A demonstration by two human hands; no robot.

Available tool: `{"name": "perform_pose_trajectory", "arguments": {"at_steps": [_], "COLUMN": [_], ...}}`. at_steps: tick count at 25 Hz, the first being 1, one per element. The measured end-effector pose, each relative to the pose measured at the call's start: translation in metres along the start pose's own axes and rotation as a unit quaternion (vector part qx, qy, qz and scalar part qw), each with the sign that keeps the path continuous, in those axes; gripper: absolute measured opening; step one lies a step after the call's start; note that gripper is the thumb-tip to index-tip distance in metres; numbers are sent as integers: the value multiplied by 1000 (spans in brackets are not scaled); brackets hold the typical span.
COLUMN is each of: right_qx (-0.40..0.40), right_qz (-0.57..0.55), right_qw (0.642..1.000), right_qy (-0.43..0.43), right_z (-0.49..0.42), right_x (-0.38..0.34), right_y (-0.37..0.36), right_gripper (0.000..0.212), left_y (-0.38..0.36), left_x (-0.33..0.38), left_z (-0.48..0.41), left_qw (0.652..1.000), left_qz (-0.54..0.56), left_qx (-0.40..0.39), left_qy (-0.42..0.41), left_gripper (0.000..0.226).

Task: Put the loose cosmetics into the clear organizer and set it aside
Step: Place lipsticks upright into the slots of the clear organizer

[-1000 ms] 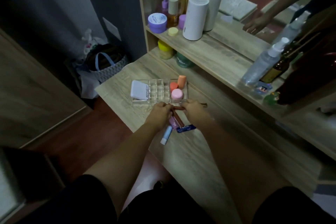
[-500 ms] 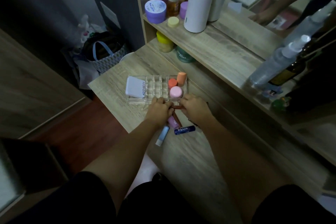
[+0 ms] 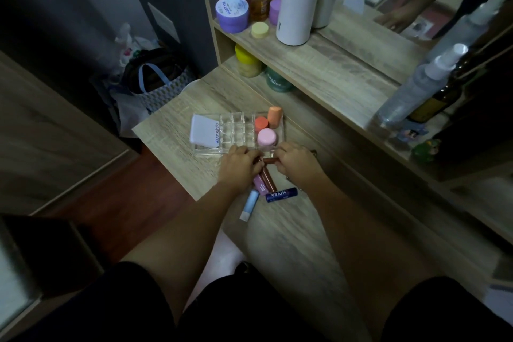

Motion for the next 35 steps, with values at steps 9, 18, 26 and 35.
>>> {"name": "perform_pose_trajectory", "arguments": {"at_steps": [9,18,26,35], "right_qx": [17,195,220,186], "right_qz": [-62,-278,-517,-399], "right_qw": [997,938,824,895], "right_qy": [-32,-66,-74,-81], "right_z": [6,5,-41,-72], "right_x": [5,14,-19,-38], "right_y": [15,73,99,74], "right_gripper": [23,25,46,34], "left_y": [25,79,153,139], "left_x": [6,-14,-55,-56], "left_z": [0,-6,-27,-41], "left_qw": [955,928,936,966], "left_qz": [288,357,294,170], "left_qx": [56,94,188,193], "left_qy": [43,44,44,-15], "left_gripper": [17,12,29,20]}}
Point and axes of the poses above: each hand's wrist, its own z-axis away from the middle knuckle, its own y-axis out of the back of the hand, x = y × z, the point moved 7 cm from there along -z, towards the middle knuckle, and after that the axes turned 1 degree about -x, right-handed, at the moved point
